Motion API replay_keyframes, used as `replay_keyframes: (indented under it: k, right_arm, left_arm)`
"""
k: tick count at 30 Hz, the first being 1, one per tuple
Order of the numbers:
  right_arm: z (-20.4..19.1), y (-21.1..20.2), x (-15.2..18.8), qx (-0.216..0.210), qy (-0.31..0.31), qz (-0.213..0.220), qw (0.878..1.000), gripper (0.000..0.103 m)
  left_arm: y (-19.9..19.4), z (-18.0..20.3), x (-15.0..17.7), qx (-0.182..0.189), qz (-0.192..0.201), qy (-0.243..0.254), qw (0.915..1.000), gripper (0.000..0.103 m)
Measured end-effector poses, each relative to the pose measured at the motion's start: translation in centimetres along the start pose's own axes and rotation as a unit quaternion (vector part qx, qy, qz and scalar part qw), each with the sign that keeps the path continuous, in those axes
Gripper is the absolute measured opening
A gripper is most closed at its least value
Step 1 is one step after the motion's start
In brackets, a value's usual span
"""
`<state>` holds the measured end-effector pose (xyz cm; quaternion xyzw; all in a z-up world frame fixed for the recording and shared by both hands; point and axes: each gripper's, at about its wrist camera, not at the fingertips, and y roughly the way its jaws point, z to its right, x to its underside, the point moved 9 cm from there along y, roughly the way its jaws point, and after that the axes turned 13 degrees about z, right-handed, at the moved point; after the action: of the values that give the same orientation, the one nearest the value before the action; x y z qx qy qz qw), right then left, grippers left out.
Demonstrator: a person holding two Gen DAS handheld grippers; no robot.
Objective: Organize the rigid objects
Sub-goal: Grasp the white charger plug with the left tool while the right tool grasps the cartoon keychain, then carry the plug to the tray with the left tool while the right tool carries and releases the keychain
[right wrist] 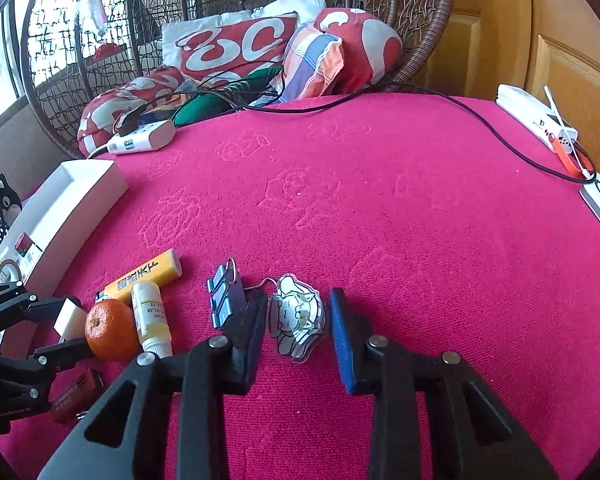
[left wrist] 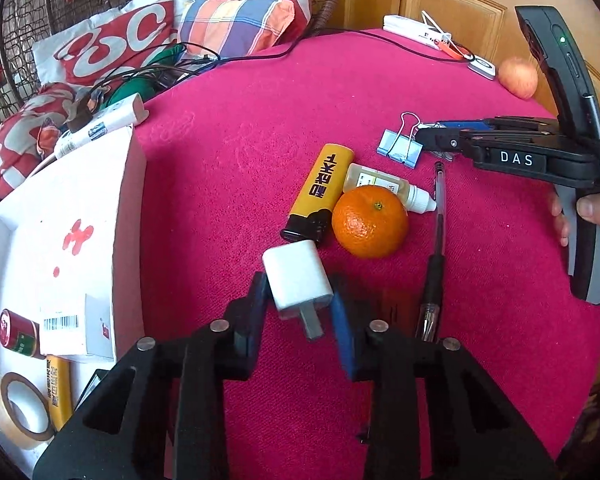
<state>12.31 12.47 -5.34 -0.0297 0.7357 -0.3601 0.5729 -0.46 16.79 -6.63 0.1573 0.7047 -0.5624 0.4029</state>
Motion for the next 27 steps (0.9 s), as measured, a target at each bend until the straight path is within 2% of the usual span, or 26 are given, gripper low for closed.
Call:
replay_keyframes:
  k: [1, 7, 13, 20, 27]
  right_arm:
    - [0.1, -0.2, 0.1, -0.001, 0.004, 0.001, 1.0, 0.031]
    - [1.7, -2.6, -0.4, 0.0, 0.057, 0.032, 0.998, 0.031]
    - [1.7, -6.4, -2.2, -0.015, 0.082, 0.075, 0.994, 0.031]
    - [-1.5, -9.4, -4.6, -0.055, 0.067, 0.116, 0.99, 0.031]
    - [-4.6, -10.7, -5.5, -0.081, 0.041, 0.129, 0.987, 0.031]
  left_arm:
    - [-0.1, 0.0, 0.0, -0.009, 0.005, 0.003, 0.9999, 0.025]
    - [-1.6, -0.6, -0.3, -0.008, 0.031, -0.024, 0.9992, 0.025]
    - [-3.9, 0.0, -1.5, -0.001, 0.063, -0.044, 0.997, 0.025]
    - [-7.1, 0.2, -3.0, -0.001, 0.104, -0.062, 0.9926, 0.025]
    - [-9.5, -0.5, -3.9, -0.001, 0.133, -0.077, 0.9881, 0.025]
